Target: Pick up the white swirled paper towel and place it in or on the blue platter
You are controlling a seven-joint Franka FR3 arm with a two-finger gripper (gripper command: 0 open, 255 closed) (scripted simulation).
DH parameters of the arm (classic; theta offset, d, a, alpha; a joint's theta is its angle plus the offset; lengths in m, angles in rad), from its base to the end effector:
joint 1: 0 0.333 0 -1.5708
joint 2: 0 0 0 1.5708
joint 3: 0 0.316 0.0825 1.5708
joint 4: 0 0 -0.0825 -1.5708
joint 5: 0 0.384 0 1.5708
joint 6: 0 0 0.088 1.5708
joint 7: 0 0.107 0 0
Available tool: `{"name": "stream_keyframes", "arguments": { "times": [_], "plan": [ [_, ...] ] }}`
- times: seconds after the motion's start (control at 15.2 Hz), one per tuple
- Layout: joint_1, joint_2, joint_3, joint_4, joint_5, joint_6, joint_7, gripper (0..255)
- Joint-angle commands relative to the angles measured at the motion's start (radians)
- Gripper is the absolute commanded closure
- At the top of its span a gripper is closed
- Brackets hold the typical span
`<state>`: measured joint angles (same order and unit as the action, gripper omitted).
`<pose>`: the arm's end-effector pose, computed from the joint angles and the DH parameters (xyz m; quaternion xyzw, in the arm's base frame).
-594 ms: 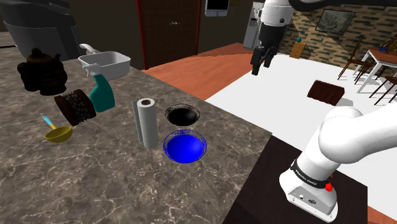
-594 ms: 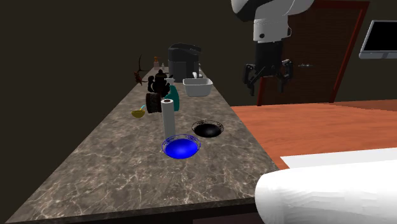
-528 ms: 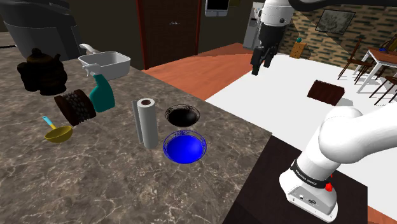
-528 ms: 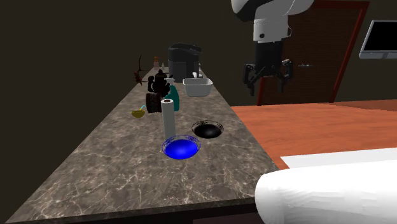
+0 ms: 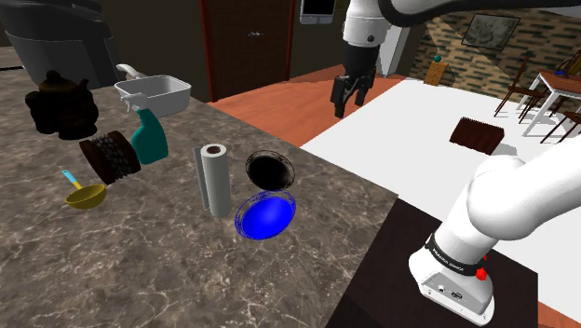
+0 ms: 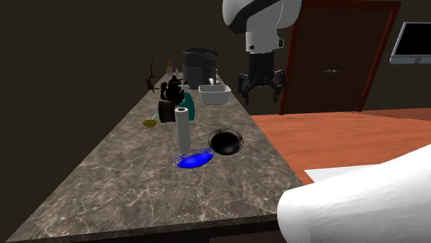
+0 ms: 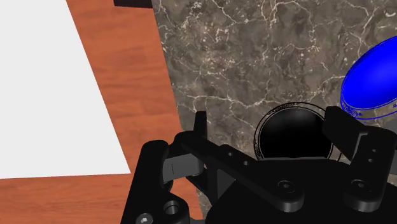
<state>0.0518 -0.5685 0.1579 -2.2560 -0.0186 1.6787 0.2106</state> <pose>0.3689 0.0878 0.5703 0.9986 -0.0119 0.0030 0.0520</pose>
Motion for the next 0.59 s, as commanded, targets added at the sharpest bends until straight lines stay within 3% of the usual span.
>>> {"name": "stream_keyframes", "arguments": {
  "times": [0.0, 0.53],
  "plan": [
    [0.01, 0.055, 0.034, 0.031, 0.015, 0.023, 0.042, 0],
    [0.035, 0.307, 0.149, 0.205, 0.018, 0.097, 0.192, 0]
  ]
}}
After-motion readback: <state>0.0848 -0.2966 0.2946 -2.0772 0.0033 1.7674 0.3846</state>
